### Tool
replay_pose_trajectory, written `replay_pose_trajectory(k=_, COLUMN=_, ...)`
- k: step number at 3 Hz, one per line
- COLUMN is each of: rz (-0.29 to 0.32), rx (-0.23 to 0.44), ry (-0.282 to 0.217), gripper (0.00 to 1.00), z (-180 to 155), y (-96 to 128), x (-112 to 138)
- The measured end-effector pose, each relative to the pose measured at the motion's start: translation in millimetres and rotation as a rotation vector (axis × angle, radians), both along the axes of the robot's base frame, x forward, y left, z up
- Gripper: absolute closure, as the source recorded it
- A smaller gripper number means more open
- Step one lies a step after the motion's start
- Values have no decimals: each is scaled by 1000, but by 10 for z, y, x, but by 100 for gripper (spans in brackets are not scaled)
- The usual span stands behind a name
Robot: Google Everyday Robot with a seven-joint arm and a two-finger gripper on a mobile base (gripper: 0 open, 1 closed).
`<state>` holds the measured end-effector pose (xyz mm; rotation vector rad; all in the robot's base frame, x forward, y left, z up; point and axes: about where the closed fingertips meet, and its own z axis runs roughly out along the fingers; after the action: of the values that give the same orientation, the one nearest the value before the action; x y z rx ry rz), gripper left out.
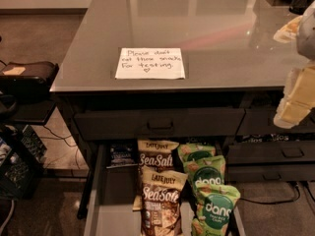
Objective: Pick blue chip bag from middle drawer and place on counter
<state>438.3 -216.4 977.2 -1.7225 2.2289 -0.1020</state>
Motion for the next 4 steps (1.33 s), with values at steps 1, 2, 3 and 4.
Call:
replay_pose_trajectory(k=1, rz=0, rx=0, ry=0, gripper=0, z=-1, y=1, x=0)
replay_pose_trajectory(k=2, rz=2, rx=34, ry=-1, gripper=0, z=-116, y=59, x=-48)
replay_pose_trajectory(k=3, rz=7, rx=100, ry=0, gripper=0, z=-385, y=248, x=-165)
replay_pose_trajectory(k=4, rz=34, rx=180, ry=6, gripper=0, z=-832, y=544, x=-270)
